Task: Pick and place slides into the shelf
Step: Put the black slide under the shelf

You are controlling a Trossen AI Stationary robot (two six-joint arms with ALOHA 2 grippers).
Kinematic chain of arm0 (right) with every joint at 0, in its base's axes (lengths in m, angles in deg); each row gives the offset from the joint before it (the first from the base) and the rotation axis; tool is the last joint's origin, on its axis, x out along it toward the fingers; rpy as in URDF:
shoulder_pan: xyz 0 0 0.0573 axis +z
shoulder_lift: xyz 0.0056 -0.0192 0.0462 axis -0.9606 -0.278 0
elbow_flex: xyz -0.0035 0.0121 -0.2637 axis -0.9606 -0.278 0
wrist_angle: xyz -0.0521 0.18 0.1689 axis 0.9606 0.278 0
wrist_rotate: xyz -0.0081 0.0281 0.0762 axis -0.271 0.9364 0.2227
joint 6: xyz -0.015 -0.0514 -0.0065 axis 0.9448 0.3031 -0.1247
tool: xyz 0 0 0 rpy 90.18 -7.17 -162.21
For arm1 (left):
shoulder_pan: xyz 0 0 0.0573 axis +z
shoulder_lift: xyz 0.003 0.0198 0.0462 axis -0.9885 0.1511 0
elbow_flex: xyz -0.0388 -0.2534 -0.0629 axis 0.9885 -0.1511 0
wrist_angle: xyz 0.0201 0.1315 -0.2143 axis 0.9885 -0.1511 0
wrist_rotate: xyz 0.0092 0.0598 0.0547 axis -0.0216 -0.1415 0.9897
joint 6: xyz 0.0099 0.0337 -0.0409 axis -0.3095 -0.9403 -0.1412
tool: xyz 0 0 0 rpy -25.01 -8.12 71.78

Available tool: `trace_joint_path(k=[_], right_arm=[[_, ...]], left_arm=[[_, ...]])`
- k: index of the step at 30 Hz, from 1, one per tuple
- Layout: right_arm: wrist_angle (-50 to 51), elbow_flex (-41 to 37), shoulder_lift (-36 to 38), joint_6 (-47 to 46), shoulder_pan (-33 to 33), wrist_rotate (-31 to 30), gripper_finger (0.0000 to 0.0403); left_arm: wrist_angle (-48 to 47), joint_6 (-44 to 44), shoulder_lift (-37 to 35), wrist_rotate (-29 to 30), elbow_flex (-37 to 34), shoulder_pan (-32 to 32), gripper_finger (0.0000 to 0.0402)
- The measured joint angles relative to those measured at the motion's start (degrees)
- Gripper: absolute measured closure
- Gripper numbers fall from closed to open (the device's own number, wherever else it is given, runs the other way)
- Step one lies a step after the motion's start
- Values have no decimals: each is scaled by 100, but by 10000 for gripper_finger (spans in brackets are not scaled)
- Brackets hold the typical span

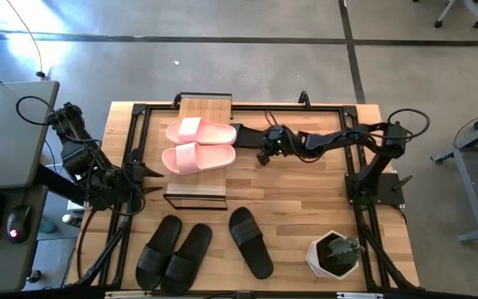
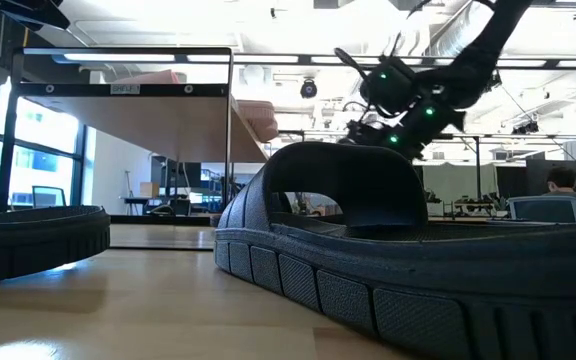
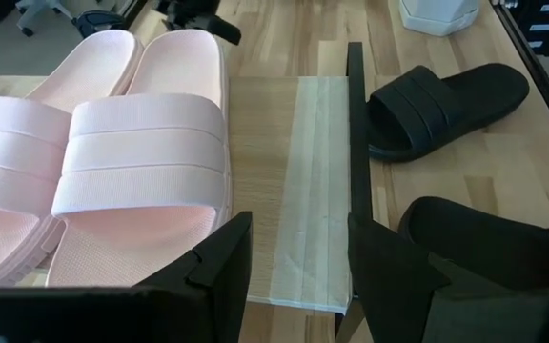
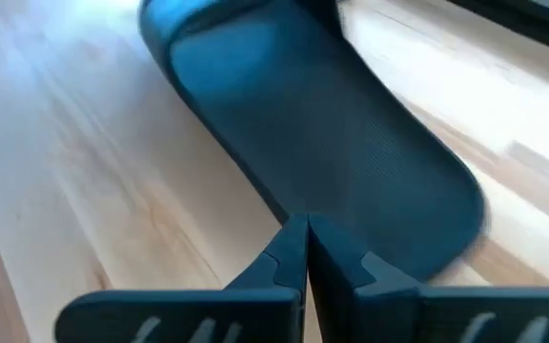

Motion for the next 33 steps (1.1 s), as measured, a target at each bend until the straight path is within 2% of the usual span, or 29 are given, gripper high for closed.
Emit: trace_joint_path(k=[3, 5, 9, 13, 15, 26, 33], right_arm=[[266, 359, -165, 258, -40, 152, 403], [400, 508, -161, 381, -42, 48, 403], [938, 602, 186, 406, -68, -23, 403], [2111, 600, 474, 87, -65, -809, 403], [2476, 595, 496, -140, -93, -995, 403], [1946, 595, -47, -320, -502, -362, 403], [1062, 593, -565, -364, -525, 48, 403]], left_arm=[[0, 0, 0, -2, 0, 0, 245], [2, 0, -2, -10, 0, 0, 245], [4, 0, 0, -49, 0, 0, 245], [-2, -4, 0, -133, 0, 0, 245], [0, -4, -2, -133, 0, -2, 245], [2, -8, 0, -133, 0, 0, 245], [-1, -19, -2, -133, 0, 0, 245]])
